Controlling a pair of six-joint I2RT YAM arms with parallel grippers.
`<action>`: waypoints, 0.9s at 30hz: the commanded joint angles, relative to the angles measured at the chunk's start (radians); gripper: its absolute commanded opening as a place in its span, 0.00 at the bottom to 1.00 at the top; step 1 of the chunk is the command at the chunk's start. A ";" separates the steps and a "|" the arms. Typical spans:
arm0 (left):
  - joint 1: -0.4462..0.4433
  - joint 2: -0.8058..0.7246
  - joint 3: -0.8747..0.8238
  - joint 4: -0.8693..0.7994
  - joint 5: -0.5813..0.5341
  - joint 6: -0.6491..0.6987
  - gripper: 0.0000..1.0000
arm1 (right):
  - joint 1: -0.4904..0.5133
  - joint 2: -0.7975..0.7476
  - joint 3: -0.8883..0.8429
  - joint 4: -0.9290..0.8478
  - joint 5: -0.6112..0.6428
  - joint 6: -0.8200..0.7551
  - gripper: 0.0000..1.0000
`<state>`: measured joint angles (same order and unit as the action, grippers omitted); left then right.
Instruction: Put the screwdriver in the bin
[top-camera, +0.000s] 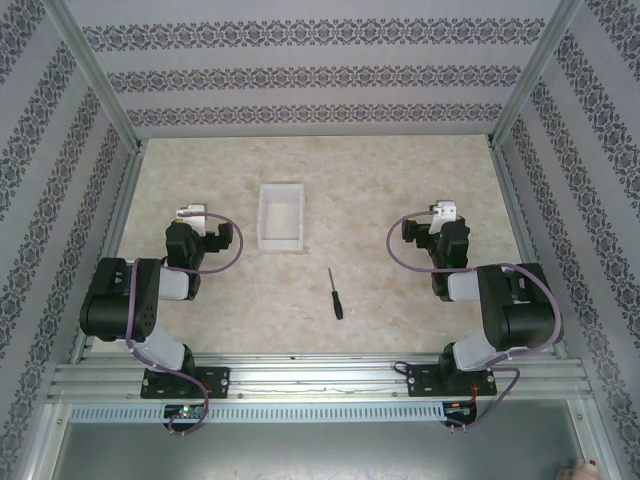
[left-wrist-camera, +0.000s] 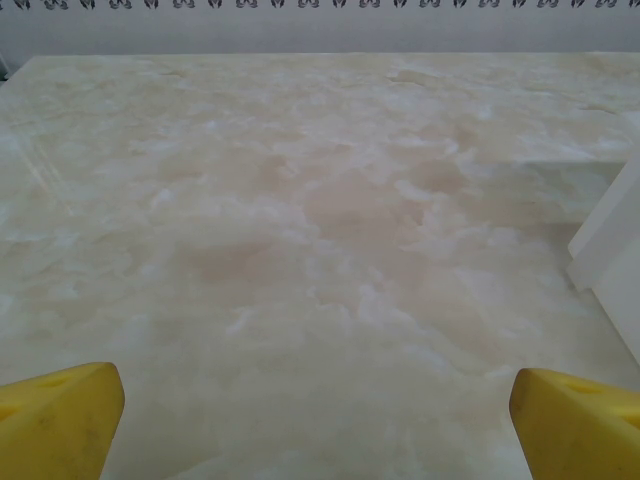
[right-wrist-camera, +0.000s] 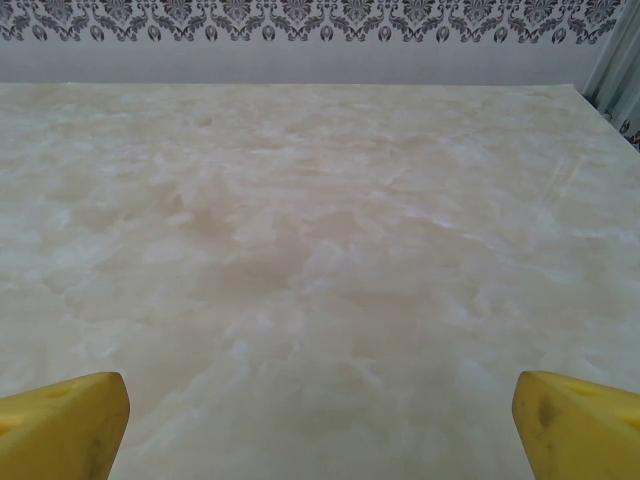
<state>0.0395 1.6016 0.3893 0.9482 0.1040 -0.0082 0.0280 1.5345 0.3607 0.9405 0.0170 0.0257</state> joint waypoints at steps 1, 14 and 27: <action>-0.007 -0.011 0.000 -0.008 0.014 0.008 0.99 | -0.003 0.006 0.004 0.047 0.000 -0.004 0.98; -0.007 -0.129 0.047 -0.201 0.088 0.036 0.99 | -0.023 0.003 0.011 0.033 0.005 0.022 0.98; -0.007 -0.448 0.514 -1.259 0.180 0.212 0.99 | -0.013 -0.394 0.140 -0.566 0.314 0.234 0.98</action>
<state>0.0395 1.1965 0.8326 0.0437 0.2203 0.1406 0.0093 1.2369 0.4110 0.6384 0.2153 0.1295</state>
